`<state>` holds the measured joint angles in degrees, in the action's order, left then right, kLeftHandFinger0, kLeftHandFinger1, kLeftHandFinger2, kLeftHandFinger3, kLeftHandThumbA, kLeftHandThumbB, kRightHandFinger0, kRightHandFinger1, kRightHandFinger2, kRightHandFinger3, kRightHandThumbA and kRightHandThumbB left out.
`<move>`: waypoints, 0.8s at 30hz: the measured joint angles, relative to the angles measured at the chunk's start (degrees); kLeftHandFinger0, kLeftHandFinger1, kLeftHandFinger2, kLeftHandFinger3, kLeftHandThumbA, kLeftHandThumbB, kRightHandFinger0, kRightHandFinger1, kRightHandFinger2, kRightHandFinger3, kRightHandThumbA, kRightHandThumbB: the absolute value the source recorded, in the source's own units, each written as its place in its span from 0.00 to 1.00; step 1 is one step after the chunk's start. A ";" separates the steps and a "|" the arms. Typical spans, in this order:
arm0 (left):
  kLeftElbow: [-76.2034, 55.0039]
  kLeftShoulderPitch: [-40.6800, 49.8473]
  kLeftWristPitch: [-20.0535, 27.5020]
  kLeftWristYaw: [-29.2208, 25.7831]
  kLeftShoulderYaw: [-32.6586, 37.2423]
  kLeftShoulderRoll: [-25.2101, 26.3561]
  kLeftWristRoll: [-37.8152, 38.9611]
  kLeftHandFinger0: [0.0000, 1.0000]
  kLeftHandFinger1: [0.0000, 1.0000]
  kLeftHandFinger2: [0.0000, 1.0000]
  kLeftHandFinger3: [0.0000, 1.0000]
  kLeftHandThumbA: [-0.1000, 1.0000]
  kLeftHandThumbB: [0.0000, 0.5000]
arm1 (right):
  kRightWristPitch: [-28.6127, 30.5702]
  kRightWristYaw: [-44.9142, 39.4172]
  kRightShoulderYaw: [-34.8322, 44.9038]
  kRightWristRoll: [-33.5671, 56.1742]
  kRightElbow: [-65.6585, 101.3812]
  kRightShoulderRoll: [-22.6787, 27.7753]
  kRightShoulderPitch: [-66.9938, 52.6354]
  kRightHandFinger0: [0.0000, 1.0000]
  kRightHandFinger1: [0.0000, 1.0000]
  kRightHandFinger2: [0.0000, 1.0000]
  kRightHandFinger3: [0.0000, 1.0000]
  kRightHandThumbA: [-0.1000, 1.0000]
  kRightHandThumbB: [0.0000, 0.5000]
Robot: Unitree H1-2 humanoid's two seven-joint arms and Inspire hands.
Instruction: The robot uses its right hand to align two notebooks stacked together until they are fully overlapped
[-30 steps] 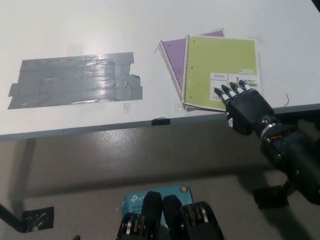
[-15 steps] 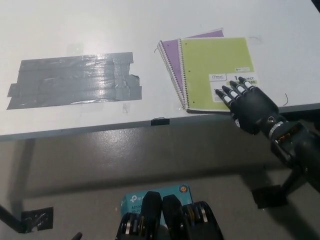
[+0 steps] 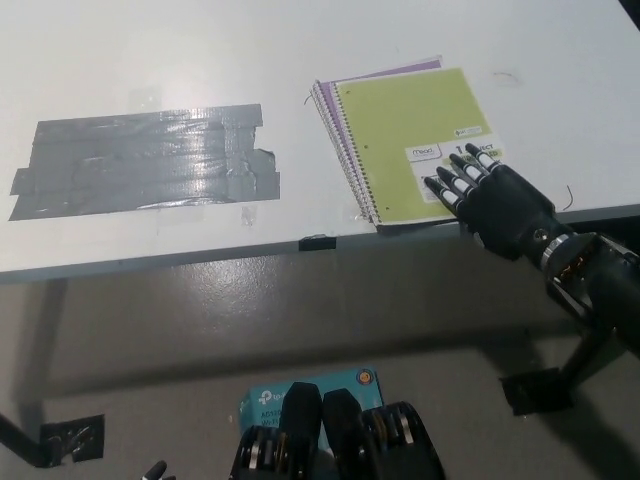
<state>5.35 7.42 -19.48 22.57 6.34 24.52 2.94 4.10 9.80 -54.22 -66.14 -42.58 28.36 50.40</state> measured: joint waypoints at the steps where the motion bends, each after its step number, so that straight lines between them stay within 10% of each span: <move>1: -0.03 0.00 0.00 0.00 0.00 0.00 -0.02 0.58 0.60 0.71 1.00 1.00 1.00 | 0.23 0.00 -0.02 -0.07 -0.05 -0.01 0.23 1.00 1.00 1.00 1.00 1.00 0.60; 24: -0.50 -0.29 0.02 0.10 0.29 0.00 -0.76 0.52 0.55 0.63 1.00 1.00 1.00 | 3.75 -1.86 2.16 -0.06 -0.11 0.33 1.12 1.00 1.00 1.00 1.00 1.00 0.61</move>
<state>4.85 7.13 -19.47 22.67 6.63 24.52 2.18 7.85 7.94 -52.07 -66.20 -42.69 28.69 51.53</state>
